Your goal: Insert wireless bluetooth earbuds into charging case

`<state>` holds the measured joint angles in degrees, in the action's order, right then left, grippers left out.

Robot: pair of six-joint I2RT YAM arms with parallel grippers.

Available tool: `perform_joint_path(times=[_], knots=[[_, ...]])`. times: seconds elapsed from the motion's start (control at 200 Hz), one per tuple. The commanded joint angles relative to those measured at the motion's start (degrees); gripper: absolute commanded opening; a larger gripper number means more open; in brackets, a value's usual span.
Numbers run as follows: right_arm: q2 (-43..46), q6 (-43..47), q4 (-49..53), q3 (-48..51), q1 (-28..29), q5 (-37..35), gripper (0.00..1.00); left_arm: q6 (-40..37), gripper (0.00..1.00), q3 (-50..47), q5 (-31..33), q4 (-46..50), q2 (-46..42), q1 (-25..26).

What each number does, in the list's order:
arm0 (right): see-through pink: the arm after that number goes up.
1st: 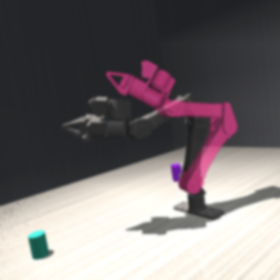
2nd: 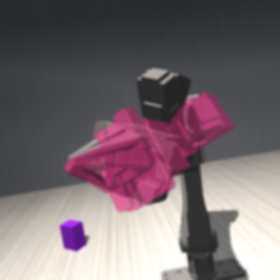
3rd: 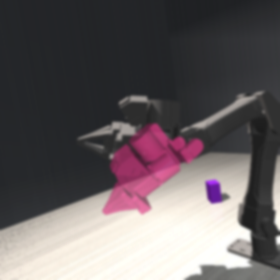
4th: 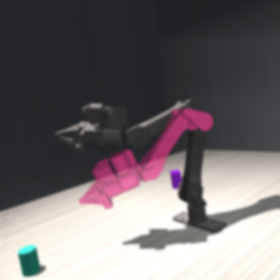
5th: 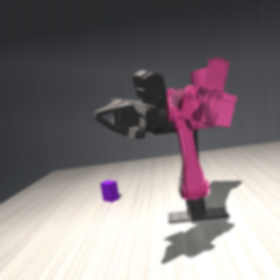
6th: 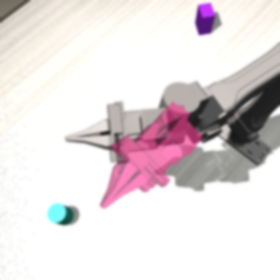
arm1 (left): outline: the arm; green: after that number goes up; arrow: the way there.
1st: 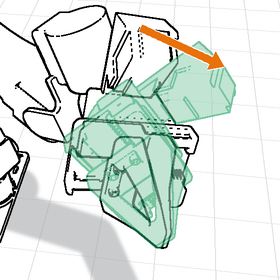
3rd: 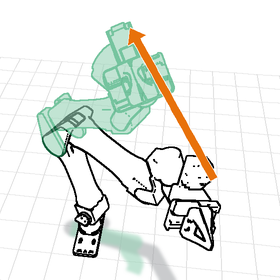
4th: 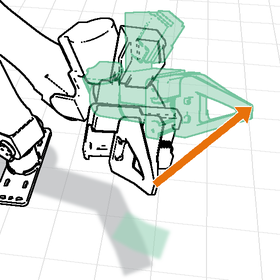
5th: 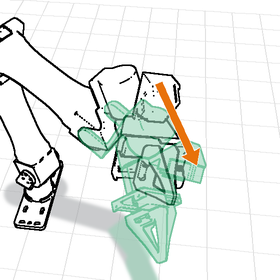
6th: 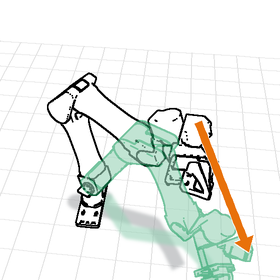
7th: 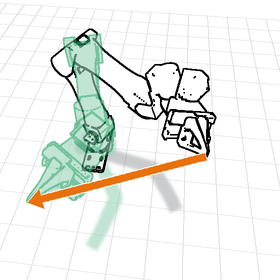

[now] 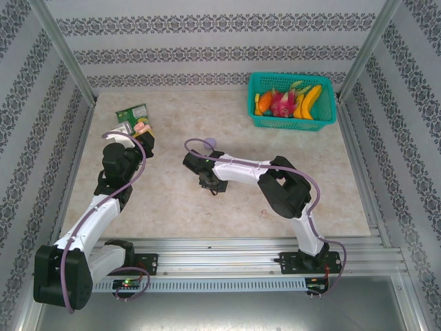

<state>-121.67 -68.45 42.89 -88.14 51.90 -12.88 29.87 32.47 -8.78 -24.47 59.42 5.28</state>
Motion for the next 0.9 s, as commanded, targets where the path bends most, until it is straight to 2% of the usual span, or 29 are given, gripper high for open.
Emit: perform_joint_path(times=[0.0,0.265,0.525,0.639,0.894], knots=[[-1.0,0.0,0.9,0.0,1.1,0.1,0.31,0.2,0.0,-0.2,0.2,-2.5,-0.6,0.5],[0.2,3.1,-1.5,2.1,1.3,-0.2,0.24,0.4,0.0,0.0,0.0,-2.3,-0.7,0.4],[1.5,23.1,-5.9,2.7,0.9,1.3,0.24,0.3,0.0,0.0,0.2,-1.9,-1.1,0.5],[1.7,28.8,-5.6,2.9,0.4,2.6,0.25,0.4,0.0,0.0,0.1,-2.0,-1.1,0.5],[1.5,29.1,-5.5,3.4,-0.4,4.8,0.27,0.1,0.0,0.3,0.1,-1.5,-1.3,0.4]])
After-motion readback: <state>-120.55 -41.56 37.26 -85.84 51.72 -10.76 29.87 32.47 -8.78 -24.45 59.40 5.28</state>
